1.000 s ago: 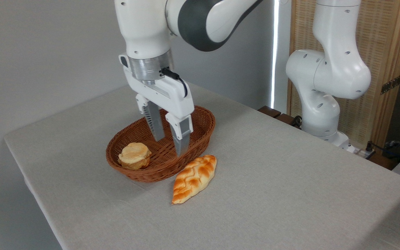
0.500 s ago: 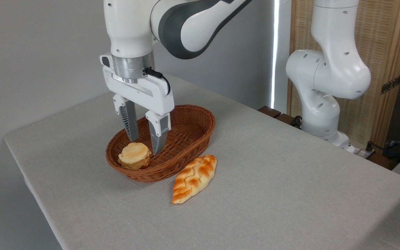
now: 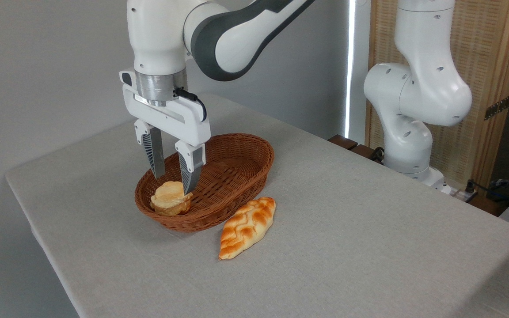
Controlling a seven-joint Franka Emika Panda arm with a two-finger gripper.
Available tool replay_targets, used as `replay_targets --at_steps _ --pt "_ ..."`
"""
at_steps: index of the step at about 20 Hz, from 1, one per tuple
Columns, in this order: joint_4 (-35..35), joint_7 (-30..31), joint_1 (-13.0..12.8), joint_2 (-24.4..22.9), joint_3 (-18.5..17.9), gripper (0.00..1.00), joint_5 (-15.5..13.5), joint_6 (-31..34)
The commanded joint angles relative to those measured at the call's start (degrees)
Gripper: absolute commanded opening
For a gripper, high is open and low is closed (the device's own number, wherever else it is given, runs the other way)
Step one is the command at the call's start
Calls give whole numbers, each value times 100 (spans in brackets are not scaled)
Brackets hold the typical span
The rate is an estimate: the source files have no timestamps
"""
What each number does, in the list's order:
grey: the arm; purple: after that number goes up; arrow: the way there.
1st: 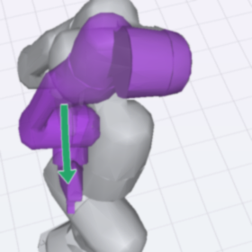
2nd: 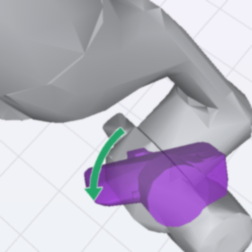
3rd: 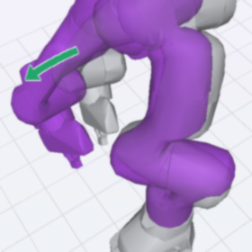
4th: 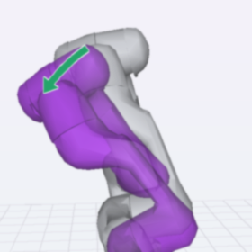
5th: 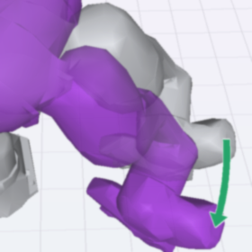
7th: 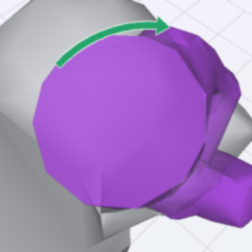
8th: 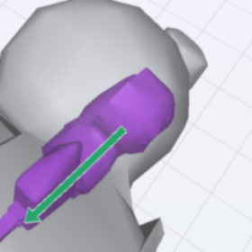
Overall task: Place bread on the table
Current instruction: 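Lower the gripper around the round bun and close on it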
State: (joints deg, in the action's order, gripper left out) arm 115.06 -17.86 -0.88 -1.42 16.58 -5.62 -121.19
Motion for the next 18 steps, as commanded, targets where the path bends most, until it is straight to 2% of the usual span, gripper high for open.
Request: replay_targets --at_steps 1,10,18 --pt "-1 116 0 107 47 100 -89 -264" --pt "-1 134 0 371 144 100 -10 -344" --pt "-1 134 -105 564 170 100 -10 -520"
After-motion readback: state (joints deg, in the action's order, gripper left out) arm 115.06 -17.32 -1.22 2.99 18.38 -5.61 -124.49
